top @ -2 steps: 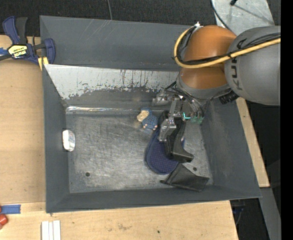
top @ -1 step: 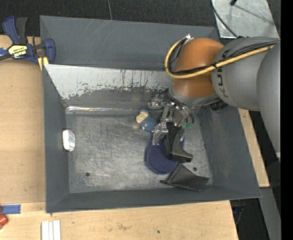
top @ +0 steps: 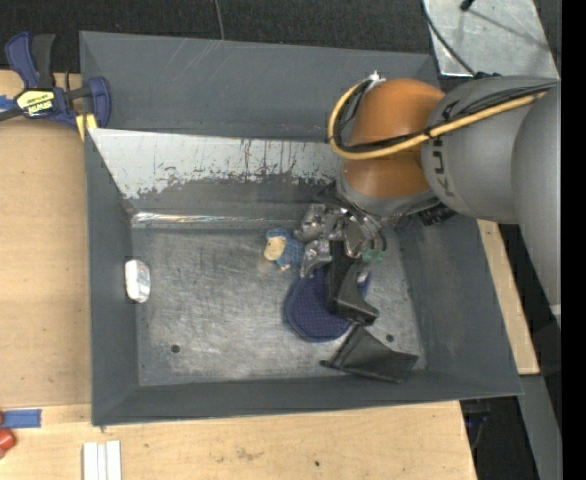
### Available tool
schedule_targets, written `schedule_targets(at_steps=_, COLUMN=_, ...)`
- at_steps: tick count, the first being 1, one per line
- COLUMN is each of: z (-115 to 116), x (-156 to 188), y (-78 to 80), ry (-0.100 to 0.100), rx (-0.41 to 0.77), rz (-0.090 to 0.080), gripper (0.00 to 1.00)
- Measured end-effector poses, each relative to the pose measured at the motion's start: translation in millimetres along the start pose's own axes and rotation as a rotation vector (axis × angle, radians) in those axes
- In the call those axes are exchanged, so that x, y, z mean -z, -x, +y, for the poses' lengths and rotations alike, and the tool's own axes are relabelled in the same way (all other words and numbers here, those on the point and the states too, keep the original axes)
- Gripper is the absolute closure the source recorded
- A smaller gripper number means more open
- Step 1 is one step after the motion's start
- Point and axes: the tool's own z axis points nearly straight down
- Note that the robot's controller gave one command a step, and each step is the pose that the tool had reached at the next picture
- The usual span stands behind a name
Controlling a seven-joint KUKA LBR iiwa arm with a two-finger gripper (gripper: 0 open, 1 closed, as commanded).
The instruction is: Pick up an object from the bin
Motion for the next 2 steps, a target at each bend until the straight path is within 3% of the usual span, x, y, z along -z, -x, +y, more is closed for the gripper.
schedule_targets(at_steps=1, z=-0.8, x=0.8, y=2.2, ry=-0.002, rx=0.0, rz=-0.012, gripper=0.0)
schedule_targets(at_steps=2, z=28.1, x=-7.0, y=3.2, ry=-0.012, rx=-0.089, rz=-0.007, gripper=0.0)
